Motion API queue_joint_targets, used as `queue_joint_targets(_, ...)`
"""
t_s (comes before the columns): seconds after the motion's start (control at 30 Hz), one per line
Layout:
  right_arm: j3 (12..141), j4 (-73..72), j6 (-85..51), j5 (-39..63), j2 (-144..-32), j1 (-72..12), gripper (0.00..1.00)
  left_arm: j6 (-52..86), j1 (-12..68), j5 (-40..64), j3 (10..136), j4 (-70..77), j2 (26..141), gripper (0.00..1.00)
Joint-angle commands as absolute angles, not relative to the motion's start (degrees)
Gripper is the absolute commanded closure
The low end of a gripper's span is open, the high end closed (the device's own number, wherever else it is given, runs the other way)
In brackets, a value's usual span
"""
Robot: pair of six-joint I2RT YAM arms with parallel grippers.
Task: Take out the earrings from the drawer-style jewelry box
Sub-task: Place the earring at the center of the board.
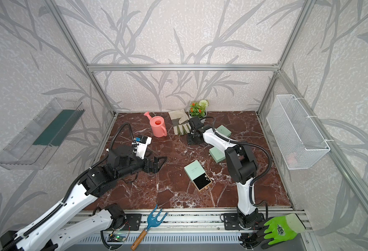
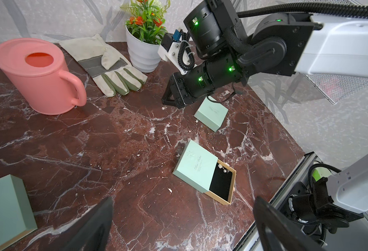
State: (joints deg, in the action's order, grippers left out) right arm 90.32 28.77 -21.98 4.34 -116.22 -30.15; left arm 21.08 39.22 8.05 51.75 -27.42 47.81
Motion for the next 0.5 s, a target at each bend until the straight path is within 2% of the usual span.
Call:
queue_joint_targets(0.0, 93.2, 31.3, -21.4, 4.8, -118.8, -29.6, 0.96, 20.8, 38.9, 9.9, 51.4, -27.0, 47.8, 0.01)
queue_joint_targets(0.37, 95.9, 32.7, -21.3, 4.2, -123.4, -29.0, 0.96, 20.8, 37.9, 12.8, 51.0, -26.1, 48.0, 0.01)
queue_joint_targets(0.47, 96.1, 32.8, -21.3, 3.9, -124.0, -28.9, 0.93, 20.9, 37.6, 13.3, 50.9, -25.9, 48.0, 0.0)
